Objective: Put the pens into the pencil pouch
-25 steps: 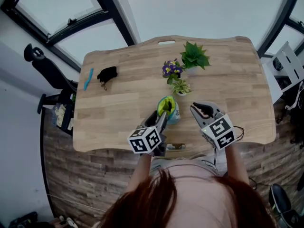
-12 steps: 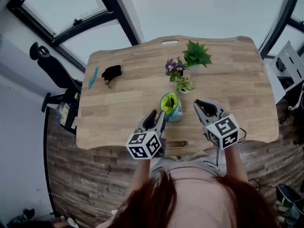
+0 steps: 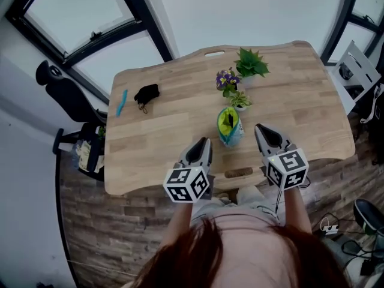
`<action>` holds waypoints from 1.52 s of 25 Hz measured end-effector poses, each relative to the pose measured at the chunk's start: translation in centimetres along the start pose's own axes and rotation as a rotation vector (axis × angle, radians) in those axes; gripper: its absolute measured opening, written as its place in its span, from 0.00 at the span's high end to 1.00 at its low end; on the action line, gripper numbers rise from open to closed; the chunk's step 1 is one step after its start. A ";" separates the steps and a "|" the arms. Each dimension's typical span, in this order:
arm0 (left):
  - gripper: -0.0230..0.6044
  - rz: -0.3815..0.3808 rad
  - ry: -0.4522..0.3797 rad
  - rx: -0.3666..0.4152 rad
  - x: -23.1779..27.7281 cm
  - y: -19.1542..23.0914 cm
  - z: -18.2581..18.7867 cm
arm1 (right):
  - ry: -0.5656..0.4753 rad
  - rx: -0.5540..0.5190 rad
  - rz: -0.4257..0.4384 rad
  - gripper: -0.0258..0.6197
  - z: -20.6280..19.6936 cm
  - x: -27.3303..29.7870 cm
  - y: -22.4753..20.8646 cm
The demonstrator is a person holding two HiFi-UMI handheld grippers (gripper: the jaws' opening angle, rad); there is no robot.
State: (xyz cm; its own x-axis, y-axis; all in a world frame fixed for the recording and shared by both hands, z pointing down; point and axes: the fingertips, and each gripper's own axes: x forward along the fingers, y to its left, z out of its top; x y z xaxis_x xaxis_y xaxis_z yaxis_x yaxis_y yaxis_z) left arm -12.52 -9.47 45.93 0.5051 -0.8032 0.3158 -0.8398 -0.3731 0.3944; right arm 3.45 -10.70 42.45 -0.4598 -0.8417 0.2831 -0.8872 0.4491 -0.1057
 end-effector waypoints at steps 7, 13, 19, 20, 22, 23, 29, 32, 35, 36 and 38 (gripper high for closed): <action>0.93 -0.061 -0.006 0.097 -3.6 -0.6 0.4 | -0.069 0.071 -0.085 0.96 0.0 -3.3 2.9; 0.96 -0.093 -0.028 0.194 -6.0 -2.2 1.0 | -0.105 0.098 -0.136 0.96 0.8 -6.5 5.0; 0.96 -0.103 -0.043 0.269 -7.2 -4.8 1.6 | -0.153 0.076 -0.155 0.96 1.6 -8.8 5.2; 0.96 -0.102 -0.047 0.274 -7.4 -5.3 1.7 | -0.160 0.072 -0.153 0.96 1.7 -9.3 5.1; 0.96 -0.097 -0.059 0.272 -7.7 -6.4 1.9 | -0.171 0.059 -0.147 0.96 2.1 -10.4 4.9; 0.96 -0.094 -0.064 0.267 -7.8 -6.9 2.0 | -0.172 0.049 -0.145 0.96 2.2 -11.0 4.7; 0.96 -0.085 -0.083 0.252 -8.9 -10.5 1.7 | -0.193 0.014 -0.143 0.96 3.4 -14.9 4.1; 0.96 -0.083 -0.087 0.264 -9.6 -12.3 1.3 | -0.207 0.000 -0.137 0.96 3.7 -16.7 4.1; 0.96 -0.076 -0.096 0.270 -10.4 -13.7 0.8 | -0.208 -0.004 -0.125 0.96 3.4 -18.2 4.3; 0.96 -0.072 -0.099 0.270 -10.7 -14.0 0.7 | -0.209 -0.004 -0.121 0.96 3.2 -18.6 4.4; 0.96 -0.064 -0.102 0.270 -11.2 -14.6 0.3 | -0.214 -0.004 -0.113 0.96 3.0 -19.4 4.6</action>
State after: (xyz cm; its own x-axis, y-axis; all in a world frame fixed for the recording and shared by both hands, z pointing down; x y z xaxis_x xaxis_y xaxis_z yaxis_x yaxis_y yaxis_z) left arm -6.03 4.82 36.35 0.5477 -0.8115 0.2037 -0.8363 -0.5236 0.1628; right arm 8.17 6.77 33.63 -0.3554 -0.9309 0.0845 -0.9336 0.3492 -0.0806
